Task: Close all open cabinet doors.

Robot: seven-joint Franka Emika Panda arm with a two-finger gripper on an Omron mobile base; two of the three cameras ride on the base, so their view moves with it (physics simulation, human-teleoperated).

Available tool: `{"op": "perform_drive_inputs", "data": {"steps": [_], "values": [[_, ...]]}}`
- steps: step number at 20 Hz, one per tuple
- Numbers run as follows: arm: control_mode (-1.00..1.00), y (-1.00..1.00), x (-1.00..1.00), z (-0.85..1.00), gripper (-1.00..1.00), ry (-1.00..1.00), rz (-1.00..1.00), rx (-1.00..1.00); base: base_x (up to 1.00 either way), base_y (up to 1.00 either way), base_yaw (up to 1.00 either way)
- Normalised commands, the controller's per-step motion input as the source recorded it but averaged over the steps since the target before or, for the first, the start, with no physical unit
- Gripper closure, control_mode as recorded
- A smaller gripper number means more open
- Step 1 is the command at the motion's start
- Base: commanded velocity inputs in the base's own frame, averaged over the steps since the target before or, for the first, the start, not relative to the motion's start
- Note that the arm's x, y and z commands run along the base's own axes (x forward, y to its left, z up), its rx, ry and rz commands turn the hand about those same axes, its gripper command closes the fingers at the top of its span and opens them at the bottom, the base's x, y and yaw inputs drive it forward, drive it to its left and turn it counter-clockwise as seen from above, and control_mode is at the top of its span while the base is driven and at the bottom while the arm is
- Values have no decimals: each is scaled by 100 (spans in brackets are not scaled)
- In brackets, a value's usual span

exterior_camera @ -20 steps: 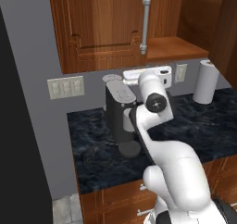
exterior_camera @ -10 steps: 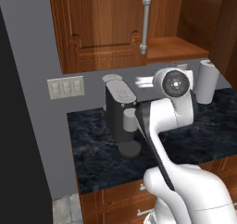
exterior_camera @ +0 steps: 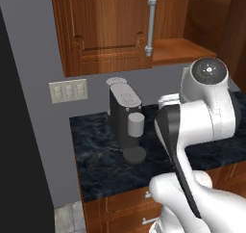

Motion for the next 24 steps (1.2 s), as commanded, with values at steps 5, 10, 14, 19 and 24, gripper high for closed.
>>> {"op": "perform_drive_inputs", "data": {"steps": [5, 10, 14, 19, 24], "values": [[-100, -31, -88, 8, -100, 0, 0, 4, 0, 0, 0], [-100, -50, -84, 29, -100, -4, 2, 11, 0, 0, 0], [-100, -78, -64, 33, -100, -11, 7, 13, 0, 0, 0], [-100, -77, -34, 31, -100, -13, 10, 14, 0, 0, 0], [-100, -79, -1, 22, -100, -14, 21, 14, 0, 0, 0]]}}
